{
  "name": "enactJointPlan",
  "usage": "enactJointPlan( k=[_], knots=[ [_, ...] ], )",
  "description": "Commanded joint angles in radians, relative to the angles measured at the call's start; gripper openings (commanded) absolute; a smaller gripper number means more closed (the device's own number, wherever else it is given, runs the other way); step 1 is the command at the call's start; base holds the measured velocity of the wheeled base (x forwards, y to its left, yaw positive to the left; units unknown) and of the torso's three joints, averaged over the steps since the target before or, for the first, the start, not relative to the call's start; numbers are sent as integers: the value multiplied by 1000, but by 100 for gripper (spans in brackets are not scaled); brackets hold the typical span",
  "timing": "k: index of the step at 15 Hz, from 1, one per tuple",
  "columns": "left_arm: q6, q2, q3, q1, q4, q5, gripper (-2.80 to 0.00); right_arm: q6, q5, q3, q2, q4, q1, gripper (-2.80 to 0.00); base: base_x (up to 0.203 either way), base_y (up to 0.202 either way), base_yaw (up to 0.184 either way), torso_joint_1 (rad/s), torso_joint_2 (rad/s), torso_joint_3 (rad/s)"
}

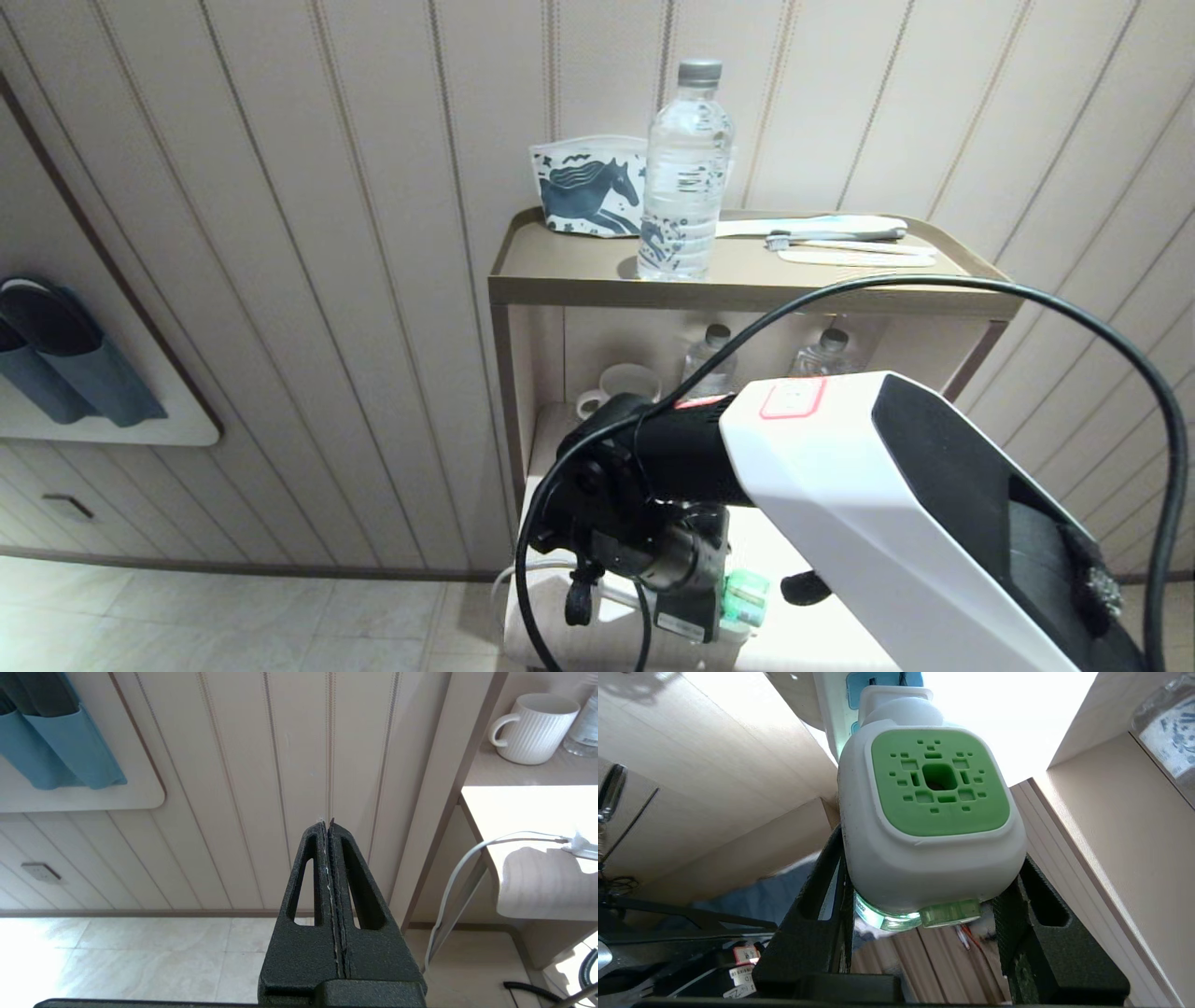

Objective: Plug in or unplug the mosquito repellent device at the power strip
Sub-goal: Insert the plug into the socket

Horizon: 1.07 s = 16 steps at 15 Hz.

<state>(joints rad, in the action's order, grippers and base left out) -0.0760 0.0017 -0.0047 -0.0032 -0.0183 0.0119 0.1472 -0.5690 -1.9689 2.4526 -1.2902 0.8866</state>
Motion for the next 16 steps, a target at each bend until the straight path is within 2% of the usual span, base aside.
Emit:
enactJointPlan(
  k=[1, 6, 8, 13, 16],
  knots=[
    [-1, 0, 0, 0, 0, 0, -280, 2, 1, 1, 29, 0, 1, -280, 0, 0, 0, 0, 0, 0],
    [-1, 0, 0, 0, 0, 0, -280, -1, 32, 1, 39, 14, -7, -280, 0, 0, 0, 0, 0, 0],
    [-1, 0, 0, 0, 0, 0, -280, -7, 92, 1, 35, 18, -11, -280, 0, 0, 0, 0, 0, 0],
    [-1, 0, 0, 0, 0, 0, -280, -10, 104, 1, 54, 86, -25, -280, 0, 0, 0, 0, 0, 0],
    [-1, 0, 0, 0, 0, 0, -280, -18, 142, 5, 60, 84, -45, -280, 0, 0, 0, 0, 0, 0]
  ],
)
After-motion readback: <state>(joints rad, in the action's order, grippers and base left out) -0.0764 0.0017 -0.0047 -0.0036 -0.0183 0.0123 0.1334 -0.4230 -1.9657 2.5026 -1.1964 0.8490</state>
